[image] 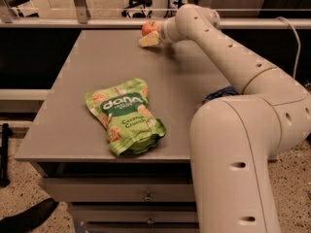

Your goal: Move apple near green rice chip bag

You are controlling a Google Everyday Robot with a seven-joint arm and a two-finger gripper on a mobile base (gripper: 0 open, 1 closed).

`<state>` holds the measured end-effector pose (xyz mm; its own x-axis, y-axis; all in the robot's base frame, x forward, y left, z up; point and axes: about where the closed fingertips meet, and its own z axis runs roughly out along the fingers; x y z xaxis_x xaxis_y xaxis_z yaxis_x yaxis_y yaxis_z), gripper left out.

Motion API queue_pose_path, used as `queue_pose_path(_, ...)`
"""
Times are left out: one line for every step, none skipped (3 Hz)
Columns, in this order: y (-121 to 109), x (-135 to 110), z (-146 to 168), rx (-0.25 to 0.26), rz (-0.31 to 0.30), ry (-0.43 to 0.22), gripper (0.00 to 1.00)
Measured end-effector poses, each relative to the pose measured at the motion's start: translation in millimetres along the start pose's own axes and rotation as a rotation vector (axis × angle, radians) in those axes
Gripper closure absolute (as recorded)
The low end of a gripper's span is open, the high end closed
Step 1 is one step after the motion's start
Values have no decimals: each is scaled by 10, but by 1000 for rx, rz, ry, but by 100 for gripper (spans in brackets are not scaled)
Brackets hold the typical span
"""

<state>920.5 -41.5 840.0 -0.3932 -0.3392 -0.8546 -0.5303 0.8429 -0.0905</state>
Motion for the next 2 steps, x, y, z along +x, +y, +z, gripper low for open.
queue_pose_path(-38, 3, -33, 2, 0, -12, 63)
queue_pose_path(-27, -58, -156, -11, -14, -47, 86)
